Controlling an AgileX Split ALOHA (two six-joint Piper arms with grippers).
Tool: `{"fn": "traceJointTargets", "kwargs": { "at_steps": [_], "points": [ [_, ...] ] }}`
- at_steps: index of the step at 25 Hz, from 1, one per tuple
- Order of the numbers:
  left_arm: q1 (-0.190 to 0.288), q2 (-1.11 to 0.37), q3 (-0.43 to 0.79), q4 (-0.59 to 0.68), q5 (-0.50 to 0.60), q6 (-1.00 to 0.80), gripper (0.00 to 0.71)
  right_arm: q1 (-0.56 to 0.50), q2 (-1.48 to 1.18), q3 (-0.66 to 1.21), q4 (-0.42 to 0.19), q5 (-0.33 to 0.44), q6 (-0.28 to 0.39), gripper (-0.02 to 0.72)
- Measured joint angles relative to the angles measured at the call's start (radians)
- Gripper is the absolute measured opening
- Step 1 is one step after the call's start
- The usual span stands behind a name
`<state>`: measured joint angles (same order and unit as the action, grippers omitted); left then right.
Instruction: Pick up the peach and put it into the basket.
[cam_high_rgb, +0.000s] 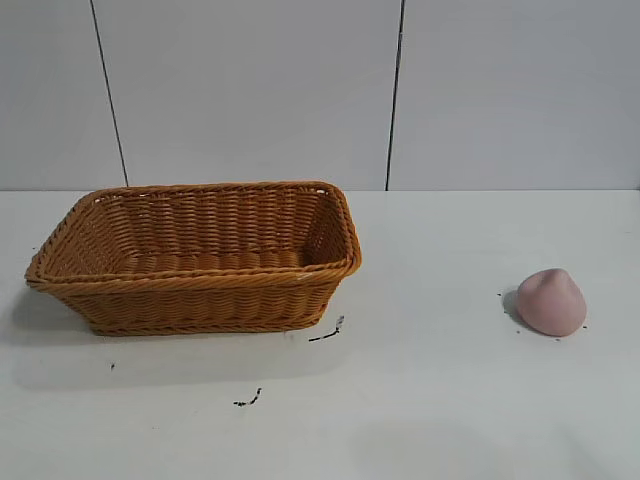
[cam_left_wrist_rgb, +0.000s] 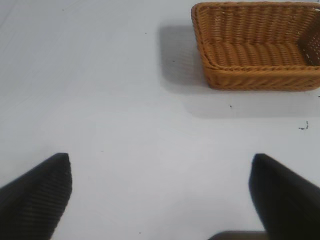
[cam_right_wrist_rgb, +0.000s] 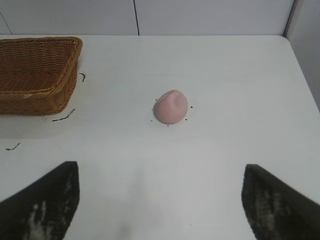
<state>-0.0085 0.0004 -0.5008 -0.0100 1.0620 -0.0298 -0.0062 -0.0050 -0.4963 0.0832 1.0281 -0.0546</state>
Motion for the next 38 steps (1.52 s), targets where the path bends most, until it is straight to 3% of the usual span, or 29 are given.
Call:
{"fn": "traceJointTargets", "kwargs": {
  "at_steps": [11, 17, 28, 38],
  "points": [
    [0.000, 0.000, 0.000, 0.000, 0.000, 0.000, 0.693, 0.000, 0.071, -0.038, 0.000, -0.003, 0.004, 0.613],
    [0.000, 0.000, 0.000, 0.000, 0.000, 0.000, 0.693, 0.000, 0.445, -0.229, 0.002, -0.060, 0.005, 0.613],
    [0.000, 0.000, 0.000, 0.000, 0.000, 0.000, 0.693, 0.000, 1.218, -0.602, 0.003, -0.077, 0.005, 0.613],
    [0.000, 0.000, 0.000, 0.000, 0.000, 0.000, 0.693, 0.000, 1.789, -0.880, 0.003, -0.012, 0.005, 0.613]
  ]
}}
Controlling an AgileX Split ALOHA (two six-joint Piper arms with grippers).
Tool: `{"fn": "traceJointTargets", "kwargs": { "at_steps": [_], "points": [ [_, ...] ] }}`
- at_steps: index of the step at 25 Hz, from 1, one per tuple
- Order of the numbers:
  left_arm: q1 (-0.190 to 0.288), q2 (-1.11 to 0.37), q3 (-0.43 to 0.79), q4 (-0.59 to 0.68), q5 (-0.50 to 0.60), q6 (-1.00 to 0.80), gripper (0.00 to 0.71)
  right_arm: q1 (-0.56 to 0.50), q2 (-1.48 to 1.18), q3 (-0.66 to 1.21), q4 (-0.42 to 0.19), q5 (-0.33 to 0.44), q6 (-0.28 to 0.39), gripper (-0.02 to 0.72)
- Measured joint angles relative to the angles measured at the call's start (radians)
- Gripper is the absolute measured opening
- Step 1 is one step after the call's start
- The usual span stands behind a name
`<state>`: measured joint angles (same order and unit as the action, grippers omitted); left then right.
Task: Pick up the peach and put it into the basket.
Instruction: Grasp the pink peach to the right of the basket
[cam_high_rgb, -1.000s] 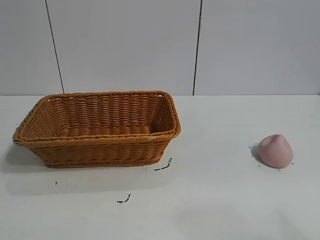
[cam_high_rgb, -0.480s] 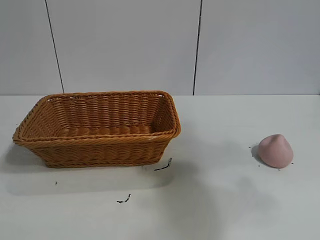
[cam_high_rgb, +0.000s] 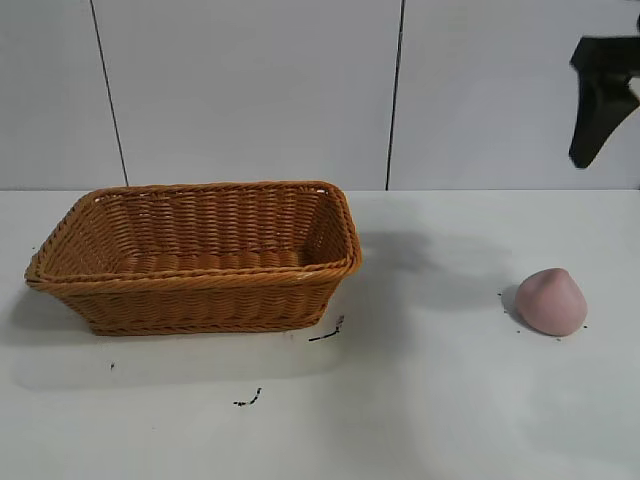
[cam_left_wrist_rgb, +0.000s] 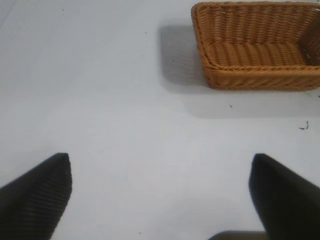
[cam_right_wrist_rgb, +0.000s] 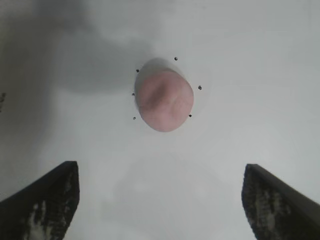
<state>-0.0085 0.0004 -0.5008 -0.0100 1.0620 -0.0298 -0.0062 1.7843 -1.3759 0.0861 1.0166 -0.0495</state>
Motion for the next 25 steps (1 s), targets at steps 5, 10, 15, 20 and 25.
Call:
{"fn": "traceJointTargets", "kwargs": {
  "at_steps": [5, 10, 15, 20, 25],
  "points": [
    [0.000, 0.000, 0.000, 0.000, 0.000, 0.000, 0.693, 0.000, 0.184, -0.060, 0.000, -0.029, 0.000, 0.613],
    [0.000, 0.000, 0.000, 0.000, 0.000, 0.000, 0.693, 0.000, 0.303, -0.066, 0.000, -0.079, -0.001, 0.613],
    [0.000, 0.000, 0.000, 0.000, 0.000, 0.000, 0.693, 0.000, 0.365, -0.066, 0.000, -0.118, -0.001, 0.613],
    [0.000, 0.000, 0.000, 0.000, 0.000, 0.000, 0.693, 0.000, 0.367, -0.066, 0.000, -0.133, -0.001, 0.590],
    [0.000, 0.000, 0.000, 0.000, 0.000, 0.000, 0.693, 0.000, 0.382, -0.066, 0.000, -0.133, -0.004, 0.576]
  ]
}}
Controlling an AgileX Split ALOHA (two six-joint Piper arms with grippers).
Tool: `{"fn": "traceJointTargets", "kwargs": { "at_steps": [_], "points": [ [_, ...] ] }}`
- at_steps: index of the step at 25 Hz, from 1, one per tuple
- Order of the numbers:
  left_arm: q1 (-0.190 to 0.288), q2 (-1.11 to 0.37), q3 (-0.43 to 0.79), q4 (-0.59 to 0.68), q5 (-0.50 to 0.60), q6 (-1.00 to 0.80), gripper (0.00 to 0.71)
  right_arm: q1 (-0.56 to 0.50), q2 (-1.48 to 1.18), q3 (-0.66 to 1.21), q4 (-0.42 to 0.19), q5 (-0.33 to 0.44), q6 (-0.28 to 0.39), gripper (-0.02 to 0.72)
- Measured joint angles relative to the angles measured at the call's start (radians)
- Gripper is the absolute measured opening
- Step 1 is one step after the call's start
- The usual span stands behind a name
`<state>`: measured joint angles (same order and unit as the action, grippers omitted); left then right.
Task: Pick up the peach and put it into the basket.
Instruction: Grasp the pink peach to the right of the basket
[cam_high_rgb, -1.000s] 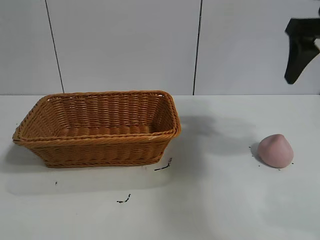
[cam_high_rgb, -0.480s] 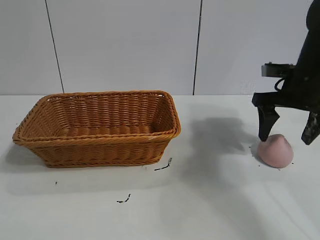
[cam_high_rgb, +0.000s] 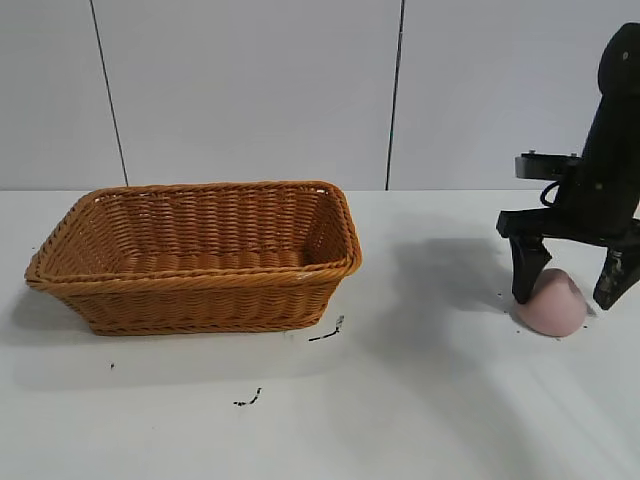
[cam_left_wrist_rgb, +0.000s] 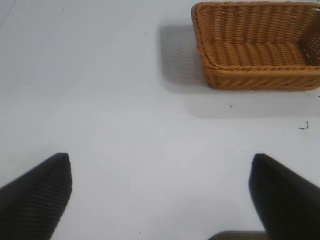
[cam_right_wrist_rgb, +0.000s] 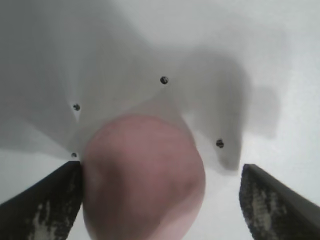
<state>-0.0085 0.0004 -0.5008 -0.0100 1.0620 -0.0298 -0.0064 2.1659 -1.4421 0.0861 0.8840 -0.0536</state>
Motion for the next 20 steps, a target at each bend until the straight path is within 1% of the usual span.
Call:
{"fn": "traceJointTargets", "kwargs": {
  "at_steps": [2, 3, 5, 7, 8, 9, 12, 16, 20],
  "points": [
    [0.000, 0.000, 0.000, 0.000, 0.000, 0.000, 0.693, 0.000, 0.000, 0.000, 0.000, 0.001, 0.000, 0.514],
    [0.000, 0.000, 0.000, 0.000, 0.000, 0.000, 0.693, 0.000, 0.000, 0.000, 0.000, 0.001, 0.000, 0.457],
    [0.000, 0.000, 0.000, 0.000, 0.000, 0.000, 0.693, 0.000, 0.000, 0.000, 0.003, 0.001, 0.000, 0.309],
    [0.000, 0.000, 0.000, 0.000, 0.000, 0.000, 0.693, 0.000, 0.000, 0.000, 0.007, 0.002, 0.000, 0.113],
    [0.000, 0.000, 0.000, 0.000, 0.000, 0.000, 0.693, 0.000, -0.004, -0.001, 0.008, 0.003, 0.000, 0.033],
    [0.000, 0.000, 0.000, 0.000, 0.000, 0.000, 0.693, -0.001, -0.005, -0.003, 0.008, 0.006, -0.001, -0.006],
    [0.000, 0.000, 0.000, 0.000, 0.000, 0.000, 0.693, -0.001, -0.006, -0.032, 0.008, 0.040, -0.013, -0.015],
    [0.000, 0.000, 0.000, 0.000, 0.000, 0.000, 0.693, 0.002, -0.048, -0.116, 0.004, 0.133, -0.026, -0.015],
    [0.000, 0.000, 0.000, 0.000, 0.000, 0.000, 0.693, 0.015, -0.147, -0.251, 0.002, 0.223, -0.026, -0.015]
  ]
}}
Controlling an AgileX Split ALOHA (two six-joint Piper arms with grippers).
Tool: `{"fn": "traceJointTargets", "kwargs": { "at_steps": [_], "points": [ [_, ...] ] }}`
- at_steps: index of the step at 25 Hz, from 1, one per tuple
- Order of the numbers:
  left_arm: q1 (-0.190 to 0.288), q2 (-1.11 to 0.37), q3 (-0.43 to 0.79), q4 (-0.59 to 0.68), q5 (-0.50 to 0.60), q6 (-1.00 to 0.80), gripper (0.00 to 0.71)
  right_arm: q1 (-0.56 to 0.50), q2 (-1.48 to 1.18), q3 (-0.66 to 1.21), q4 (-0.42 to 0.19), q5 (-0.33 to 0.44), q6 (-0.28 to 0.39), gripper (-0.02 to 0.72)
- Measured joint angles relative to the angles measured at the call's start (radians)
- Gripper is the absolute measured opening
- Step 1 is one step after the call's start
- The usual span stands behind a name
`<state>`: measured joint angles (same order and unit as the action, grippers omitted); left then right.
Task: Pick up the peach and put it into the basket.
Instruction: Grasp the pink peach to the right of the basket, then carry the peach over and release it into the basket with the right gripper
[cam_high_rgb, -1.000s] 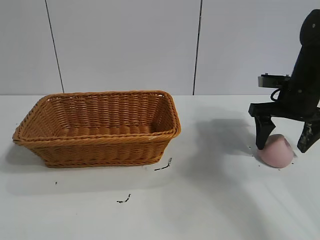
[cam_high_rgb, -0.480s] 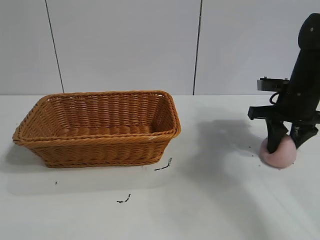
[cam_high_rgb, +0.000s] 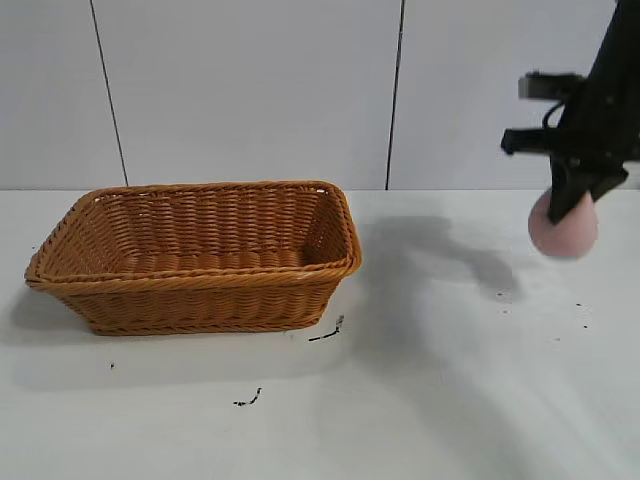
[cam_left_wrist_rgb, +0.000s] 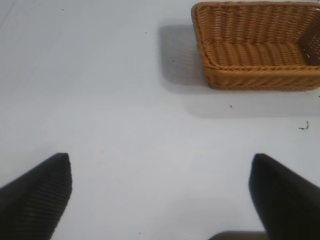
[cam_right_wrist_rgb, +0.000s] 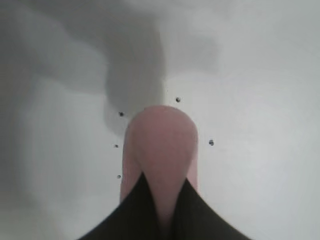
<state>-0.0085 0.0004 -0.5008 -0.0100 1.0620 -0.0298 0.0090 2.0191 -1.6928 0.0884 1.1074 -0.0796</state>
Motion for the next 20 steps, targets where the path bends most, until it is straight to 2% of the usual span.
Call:
{"fn": "traceJointTargets", "kwargs": {
  "at_steps": [6, 12, 20],
  "points": [
    [0.000, 0.000, 0.000, 0.000, 0.000, 0.000, 0.693, 0.050, -0.052, -0.188, -0.004, 0.099, 0.014, -0.015],
    [0.000, 0.000, 0.000, 0.000, 0.000, 0.000, 0.693, 0.146, -0.027, -0.294, -0.010, 0.100, 0.026, -0.015],
    [0.000, 0.000, 0.000, 0.000, 0.000, 0.000, 0.693, 0.368, 0.090, -0.475, 0.016, 0.098, 0.026, -0.015]
  ]
}}
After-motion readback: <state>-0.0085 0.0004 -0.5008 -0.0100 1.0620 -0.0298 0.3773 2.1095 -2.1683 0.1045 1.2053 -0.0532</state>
